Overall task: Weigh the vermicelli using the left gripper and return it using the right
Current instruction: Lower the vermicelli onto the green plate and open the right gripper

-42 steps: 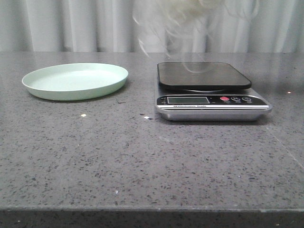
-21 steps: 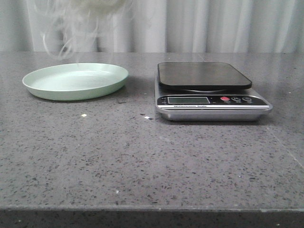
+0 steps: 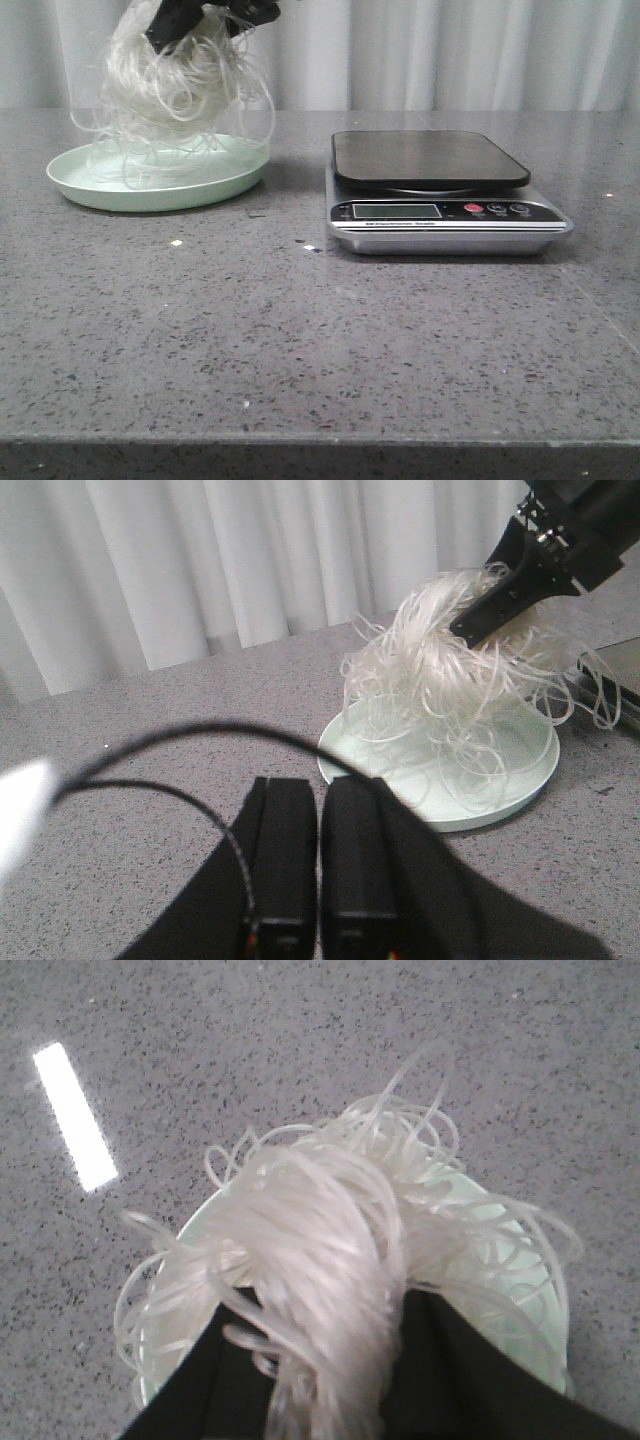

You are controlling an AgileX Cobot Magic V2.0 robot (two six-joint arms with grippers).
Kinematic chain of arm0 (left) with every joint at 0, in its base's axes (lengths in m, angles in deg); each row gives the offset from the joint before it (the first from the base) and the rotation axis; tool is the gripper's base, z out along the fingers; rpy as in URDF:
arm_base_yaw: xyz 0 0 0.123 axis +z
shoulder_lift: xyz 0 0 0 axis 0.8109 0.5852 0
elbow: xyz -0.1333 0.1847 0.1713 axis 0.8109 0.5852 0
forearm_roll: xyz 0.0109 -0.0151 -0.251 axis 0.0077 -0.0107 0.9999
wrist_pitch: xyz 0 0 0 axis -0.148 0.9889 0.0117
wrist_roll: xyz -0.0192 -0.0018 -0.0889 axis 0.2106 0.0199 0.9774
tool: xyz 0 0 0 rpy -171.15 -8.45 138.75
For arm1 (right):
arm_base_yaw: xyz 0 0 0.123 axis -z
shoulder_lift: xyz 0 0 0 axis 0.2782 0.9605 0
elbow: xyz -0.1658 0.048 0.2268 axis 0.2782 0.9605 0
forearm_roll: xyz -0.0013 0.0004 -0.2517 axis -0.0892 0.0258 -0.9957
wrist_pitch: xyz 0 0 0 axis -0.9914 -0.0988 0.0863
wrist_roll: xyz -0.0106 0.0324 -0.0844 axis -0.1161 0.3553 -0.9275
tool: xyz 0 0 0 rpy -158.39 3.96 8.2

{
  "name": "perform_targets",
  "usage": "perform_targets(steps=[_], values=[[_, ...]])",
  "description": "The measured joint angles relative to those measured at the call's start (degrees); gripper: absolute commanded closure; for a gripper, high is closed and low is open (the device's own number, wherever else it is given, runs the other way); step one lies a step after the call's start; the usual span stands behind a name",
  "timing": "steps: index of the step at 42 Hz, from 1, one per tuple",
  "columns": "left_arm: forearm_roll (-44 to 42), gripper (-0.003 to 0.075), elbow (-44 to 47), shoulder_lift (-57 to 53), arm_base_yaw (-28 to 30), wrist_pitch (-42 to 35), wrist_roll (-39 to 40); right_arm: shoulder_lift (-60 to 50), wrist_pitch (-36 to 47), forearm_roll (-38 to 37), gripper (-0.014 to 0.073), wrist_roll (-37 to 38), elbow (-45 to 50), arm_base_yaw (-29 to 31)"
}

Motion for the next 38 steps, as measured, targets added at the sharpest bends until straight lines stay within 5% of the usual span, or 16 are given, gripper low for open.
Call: perform_targets(steps=[21, 32, 38], values=[[0.0, 0.0584, 0.0, 0.0, 0.0, 0.0, 0.0, 3.9, 0.9, 2.1, 0.0427, 0.0, -0.3, -0.2], [0.0, 0.0584, 0.0, 0.0, 0.0, 0.0, 0.0, 3.9, 0.8, 2.1, 0.0174, 0.0, -0.3, -0.2], [0.0, 0.0584, 0.0, 0.0, 0.0, 0.0, 0.0, 3.9, -0.9, 2.3, 0.0135, 0.0, -1.6, -0.2]])
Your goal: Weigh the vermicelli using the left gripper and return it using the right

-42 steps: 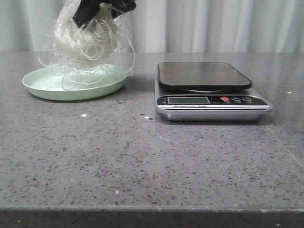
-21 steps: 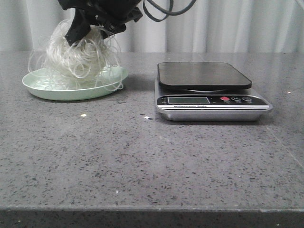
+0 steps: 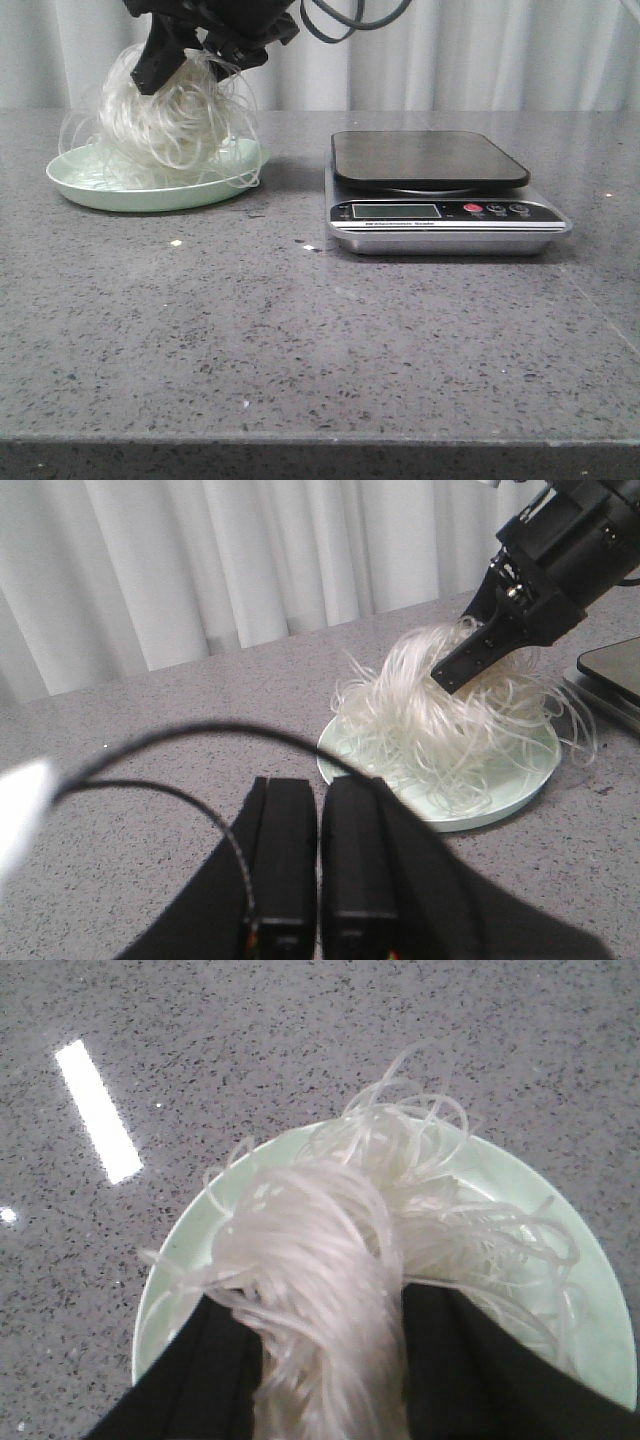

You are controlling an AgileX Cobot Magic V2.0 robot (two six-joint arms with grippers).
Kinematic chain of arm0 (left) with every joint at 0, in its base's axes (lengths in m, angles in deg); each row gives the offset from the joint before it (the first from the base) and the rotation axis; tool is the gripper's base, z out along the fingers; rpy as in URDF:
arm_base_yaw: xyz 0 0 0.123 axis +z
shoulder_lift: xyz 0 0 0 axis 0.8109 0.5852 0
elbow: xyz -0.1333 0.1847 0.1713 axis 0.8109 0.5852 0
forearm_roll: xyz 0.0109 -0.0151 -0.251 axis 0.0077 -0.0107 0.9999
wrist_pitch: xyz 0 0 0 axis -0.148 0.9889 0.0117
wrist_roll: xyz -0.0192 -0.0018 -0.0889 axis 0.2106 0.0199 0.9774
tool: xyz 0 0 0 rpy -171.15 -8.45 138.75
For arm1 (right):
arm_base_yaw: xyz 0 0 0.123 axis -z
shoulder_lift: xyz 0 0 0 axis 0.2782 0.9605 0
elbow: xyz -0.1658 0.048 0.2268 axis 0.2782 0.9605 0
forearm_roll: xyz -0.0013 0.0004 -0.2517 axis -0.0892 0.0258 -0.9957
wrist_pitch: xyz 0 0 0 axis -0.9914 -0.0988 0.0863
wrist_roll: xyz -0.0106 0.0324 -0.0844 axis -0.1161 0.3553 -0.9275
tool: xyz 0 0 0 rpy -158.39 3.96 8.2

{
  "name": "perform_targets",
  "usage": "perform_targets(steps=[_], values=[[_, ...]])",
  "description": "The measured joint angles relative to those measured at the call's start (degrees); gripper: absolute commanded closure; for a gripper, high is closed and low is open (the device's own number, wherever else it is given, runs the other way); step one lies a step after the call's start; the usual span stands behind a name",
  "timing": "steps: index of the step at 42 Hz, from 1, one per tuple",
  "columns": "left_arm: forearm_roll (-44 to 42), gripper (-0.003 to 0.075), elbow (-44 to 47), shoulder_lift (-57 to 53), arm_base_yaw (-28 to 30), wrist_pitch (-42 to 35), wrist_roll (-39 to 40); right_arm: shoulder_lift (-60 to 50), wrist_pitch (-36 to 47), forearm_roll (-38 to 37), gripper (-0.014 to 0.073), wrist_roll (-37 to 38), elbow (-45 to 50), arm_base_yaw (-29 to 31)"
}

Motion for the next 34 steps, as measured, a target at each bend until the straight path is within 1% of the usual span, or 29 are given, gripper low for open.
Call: perform_targets(steps=[12, 20, 22, 25, 28, 30, 32, 34], values=[[0.0, 0.0584, 0.0, 0.0, 0.0, 0.0, 0.0, -0.1, -3.5, 0.7, 0.0139, 0.0, -5.2, 0.0], [0.0, 0.0584, 0.0, 0.0, 0.0, 0.0, 0.0, -1.5, -4.0, 0.7, 0.0144, 0.0, -6.2, 0.8], [0.0, 0.0584, 0.0, 0.0, 0.0, 0.0, 0.0, -2.1, -4.0, 0.7, 0.0172, 0.0, -6.3, 1.6], [0.0, 0.0584, 0.0, 0.0, 0.0, 0.0, 0.0, -3.0, -4.0, 0.7, 0.0256, 0.0, -6.3, 2.9], [0.0, 0.0584, 0.0, 0.0, 0.0, 0.0, 0.0, -3.9, -4.5, 0.7, 0.0368, 0.0, -6.3, 4.5], [0.0, 0.0584, 0.0, 0.0, 0.0, 0.0, 0.0, -4.4, -5.2, 0.7, 0.0457, 0.0, -6.4, 5.6], [0.0, 0.0584, 0.0, 0.0, 0.0, 0.0, 0.0, -5.1, -6.5, 0.7, 0.0435, 0.0, -6.4, 6.9], [0.0, 0.0584, 0.0, 0.0, 0.0, 0.0, 0.0, -5.6, -8.1, 0.7, 0.0438, 0.0, -6.5, 8.2]])
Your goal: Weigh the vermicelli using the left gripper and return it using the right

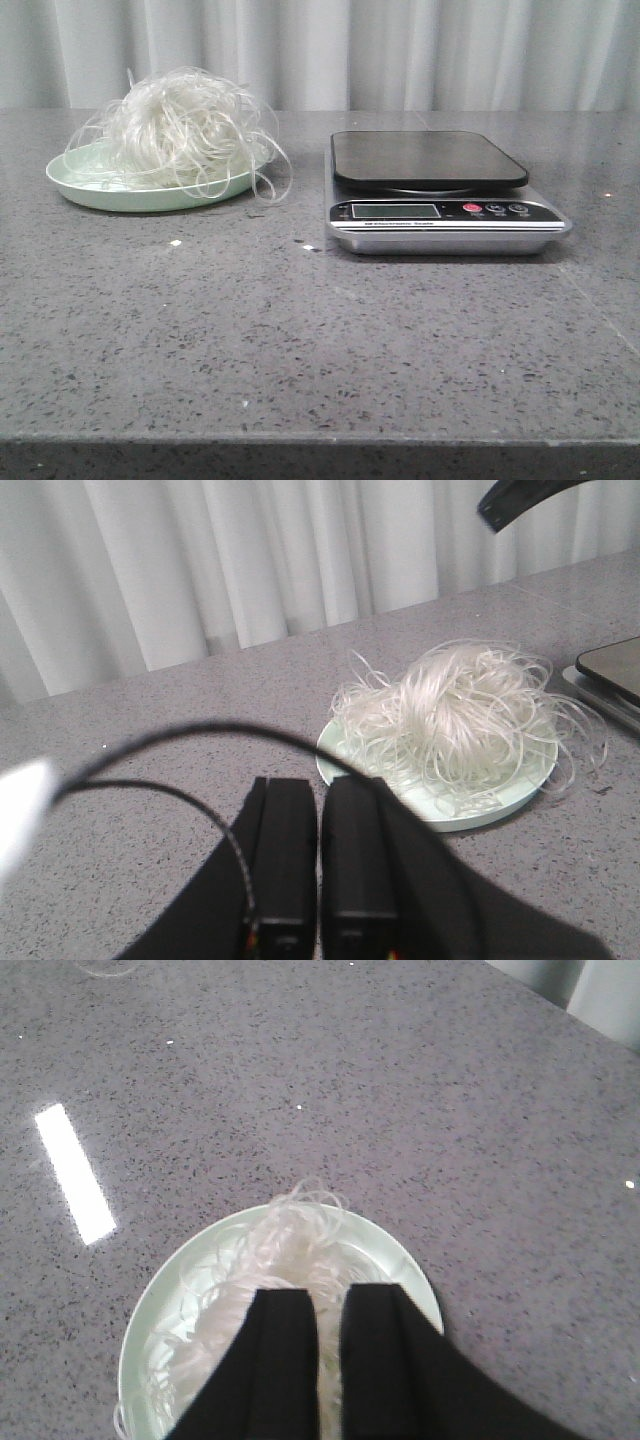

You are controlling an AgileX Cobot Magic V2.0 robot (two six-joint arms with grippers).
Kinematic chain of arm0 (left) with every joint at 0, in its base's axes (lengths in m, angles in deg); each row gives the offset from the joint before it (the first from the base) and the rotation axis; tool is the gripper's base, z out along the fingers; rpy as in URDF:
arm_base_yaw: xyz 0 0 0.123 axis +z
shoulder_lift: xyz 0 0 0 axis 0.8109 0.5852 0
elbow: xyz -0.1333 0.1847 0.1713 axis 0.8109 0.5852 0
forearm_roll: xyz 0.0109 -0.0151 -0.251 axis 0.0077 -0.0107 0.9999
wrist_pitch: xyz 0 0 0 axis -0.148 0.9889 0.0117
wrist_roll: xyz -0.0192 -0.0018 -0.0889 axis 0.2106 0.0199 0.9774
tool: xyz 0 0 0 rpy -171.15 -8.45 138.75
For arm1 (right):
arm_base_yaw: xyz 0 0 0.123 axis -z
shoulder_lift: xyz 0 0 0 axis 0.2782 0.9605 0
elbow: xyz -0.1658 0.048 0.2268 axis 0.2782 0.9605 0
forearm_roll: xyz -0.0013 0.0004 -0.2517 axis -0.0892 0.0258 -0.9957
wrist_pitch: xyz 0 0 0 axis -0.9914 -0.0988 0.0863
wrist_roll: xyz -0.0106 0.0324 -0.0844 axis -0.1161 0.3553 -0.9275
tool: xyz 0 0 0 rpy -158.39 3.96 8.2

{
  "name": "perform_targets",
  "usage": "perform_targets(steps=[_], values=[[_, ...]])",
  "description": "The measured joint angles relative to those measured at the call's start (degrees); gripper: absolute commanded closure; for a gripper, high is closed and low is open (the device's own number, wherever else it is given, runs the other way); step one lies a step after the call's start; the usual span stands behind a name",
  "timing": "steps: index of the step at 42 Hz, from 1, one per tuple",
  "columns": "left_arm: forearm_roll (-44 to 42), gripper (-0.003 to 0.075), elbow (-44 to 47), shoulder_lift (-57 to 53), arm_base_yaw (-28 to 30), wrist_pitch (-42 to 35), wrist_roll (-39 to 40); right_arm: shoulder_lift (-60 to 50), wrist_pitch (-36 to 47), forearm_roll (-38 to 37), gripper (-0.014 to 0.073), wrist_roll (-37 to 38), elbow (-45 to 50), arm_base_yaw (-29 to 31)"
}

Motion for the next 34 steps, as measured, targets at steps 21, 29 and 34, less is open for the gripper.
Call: perform_targets(steps=[21, 29, 34], values=[[0.0, 0.0584, 0.1, 0.0, 0.0, 0.0, 0.0, -2.2, -12.9, -6.0, 0.0442, 12.3, -0.2, 13.2], [0.0, 0.0584, 0.1, 0.0, 0.0, 0.0, 0.0, -5.7, -13.1, -16.7, 0.0442, 17.5, -0.2, 14.1], [0.0, 0.0584, 0.1, 0.0, 0.0, 0.0, 0.0, -8.0, -12.7, -22.3, 0.0442, 21.5, -0.2, 14.1]])
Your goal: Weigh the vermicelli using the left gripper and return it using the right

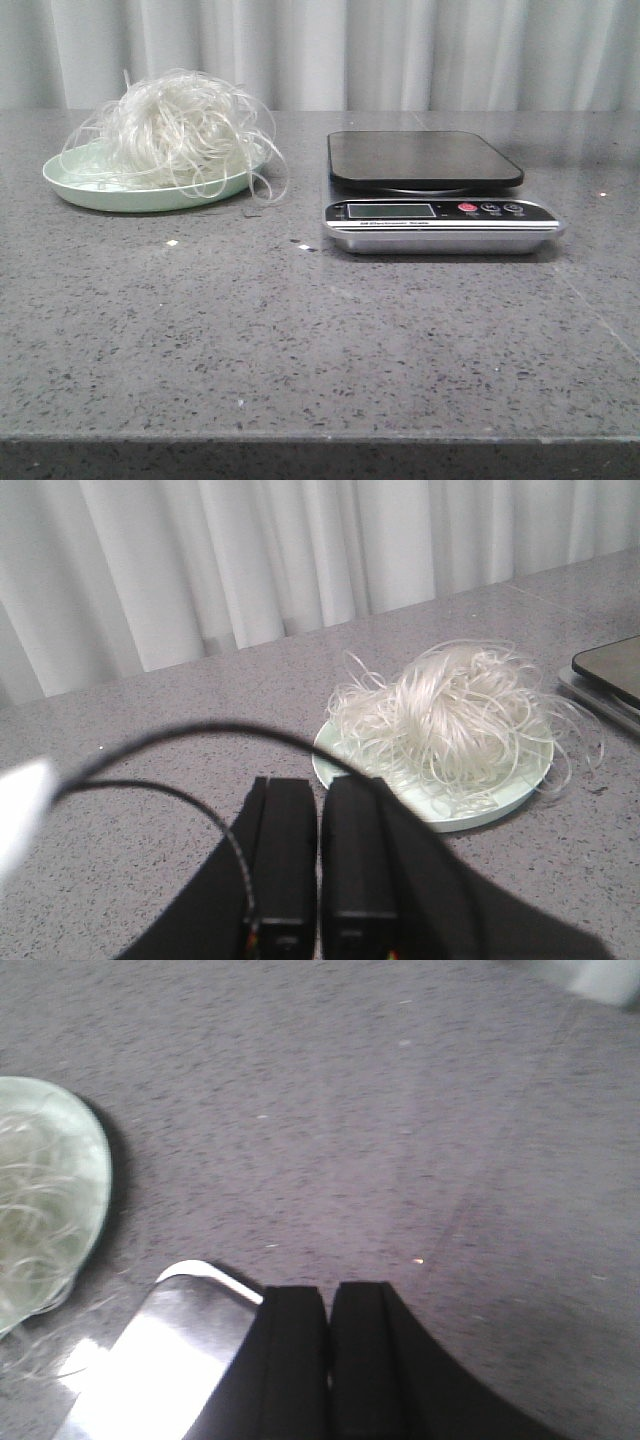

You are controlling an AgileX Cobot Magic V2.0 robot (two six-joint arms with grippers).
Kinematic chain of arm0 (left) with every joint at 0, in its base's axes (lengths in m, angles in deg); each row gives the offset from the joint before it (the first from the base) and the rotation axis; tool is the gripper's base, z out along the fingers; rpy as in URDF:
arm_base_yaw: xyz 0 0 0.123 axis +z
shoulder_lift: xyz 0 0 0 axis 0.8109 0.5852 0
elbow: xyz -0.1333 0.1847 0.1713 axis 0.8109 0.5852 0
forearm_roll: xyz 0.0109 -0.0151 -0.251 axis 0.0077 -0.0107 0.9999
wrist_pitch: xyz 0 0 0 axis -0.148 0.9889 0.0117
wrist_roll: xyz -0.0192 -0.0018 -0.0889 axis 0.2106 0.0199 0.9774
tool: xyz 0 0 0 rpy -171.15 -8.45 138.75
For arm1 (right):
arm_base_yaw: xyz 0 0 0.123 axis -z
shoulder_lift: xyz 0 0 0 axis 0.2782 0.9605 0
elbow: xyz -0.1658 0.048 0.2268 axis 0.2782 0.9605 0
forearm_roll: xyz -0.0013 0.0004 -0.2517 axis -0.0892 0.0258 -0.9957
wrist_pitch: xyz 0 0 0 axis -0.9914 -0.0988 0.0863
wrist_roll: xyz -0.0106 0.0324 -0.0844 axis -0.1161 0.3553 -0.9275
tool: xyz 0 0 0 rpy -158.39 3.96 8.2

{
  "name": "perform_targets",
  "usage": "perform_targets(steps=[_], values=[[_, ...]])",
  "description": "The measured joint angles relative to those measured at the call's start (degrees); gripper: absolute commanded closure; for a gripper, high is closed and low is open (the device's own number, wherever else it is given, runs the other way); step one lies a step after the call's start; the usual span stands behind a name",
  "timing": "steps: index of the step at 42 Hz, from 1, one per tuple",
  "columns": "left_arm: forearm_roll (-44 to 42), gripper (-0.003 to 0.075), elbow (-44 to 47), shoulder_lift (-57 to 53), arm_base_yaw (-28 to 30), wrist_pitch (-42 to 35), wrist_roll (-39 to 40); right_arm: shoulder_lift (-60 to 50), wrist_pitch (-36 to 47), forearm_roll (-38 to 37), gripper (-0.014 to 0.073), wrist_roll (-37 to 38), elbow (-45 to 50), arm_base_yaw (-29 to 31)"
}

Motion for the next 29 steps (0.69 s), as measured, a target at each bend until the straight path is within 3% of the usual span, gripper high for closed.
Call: perform_targets(steps=[12, 29], values=[[0.0, 0.0584, 0.0, 0.0, 0.0, 0.0, 0.0, -7.6, 8.0, -6.9, 0.0442, 4.2, 5.4, 0.0], [0.0, 0.0584, 0.0, 0.0, 0.0, 0.0, 0.0, -28.0, 29.9, -7.5, 0.0442, 4.5, 41.6, 0.0]])
